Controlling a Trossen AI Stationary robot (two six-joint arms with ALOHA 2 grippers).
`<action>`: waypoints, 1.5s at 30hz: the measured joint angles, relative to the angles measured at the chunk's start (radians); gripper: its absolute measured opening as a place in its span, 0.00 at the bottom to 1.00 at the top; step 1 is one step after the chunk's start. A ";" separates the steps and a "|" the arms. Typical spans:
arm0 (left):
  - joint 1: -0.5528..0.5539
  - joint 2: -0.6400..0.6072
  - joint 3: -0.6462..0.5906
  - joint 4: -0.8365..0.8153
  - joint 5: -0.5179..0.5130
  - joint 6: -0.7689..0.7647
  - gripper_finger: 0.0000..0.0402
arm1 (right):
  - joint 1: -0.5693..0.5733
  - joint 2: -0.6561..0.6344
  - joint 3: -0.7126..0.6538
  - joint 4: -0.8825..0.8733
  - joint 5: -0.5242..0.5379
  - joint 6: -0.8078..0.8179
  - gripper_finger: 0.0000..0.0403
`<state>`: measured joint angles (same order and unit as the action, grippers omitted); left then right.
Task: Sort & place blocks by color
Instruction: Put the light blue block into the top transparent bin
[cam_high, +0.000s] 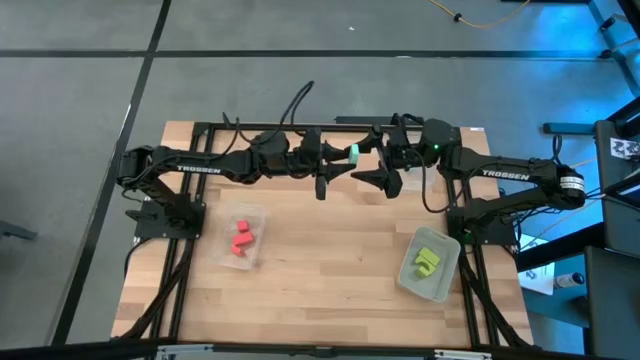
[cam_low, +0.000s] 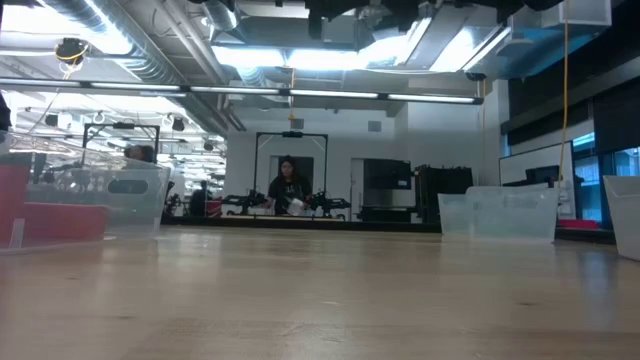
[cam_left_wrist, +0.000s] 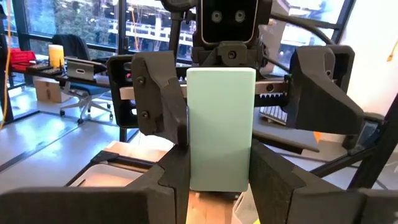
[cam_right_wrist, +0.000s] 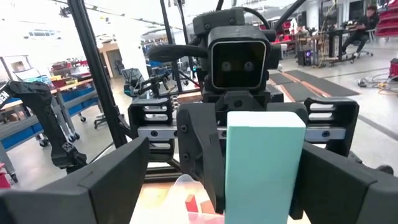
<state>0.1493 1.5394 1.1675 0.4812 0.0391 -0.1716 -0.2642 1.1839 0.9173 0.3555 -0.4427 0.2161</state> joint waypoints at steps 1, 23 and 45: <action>0.000 0.000 0.000 0.004 0.000 -0.004 0.29 | 0.000 0.000 0.000 0.003 0.003 0.000 0.89; -0.009 0.000 0.000 0.028 -0.021 -0.061 0.29 | 0.008 0.001 -0.001 0.027 0.057 0.037 0.89; -0.020 0.000 0.000 0.001 0.015 0.010 0.29 | 0.009 0.001 -0.002 0.017 0.028 0.082 0.74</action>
<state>0.1289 1.5394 1.1675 0.4818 0.0540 -0.1619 -0.2554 1.1847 0.9157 0.3729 -0.4145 0.2983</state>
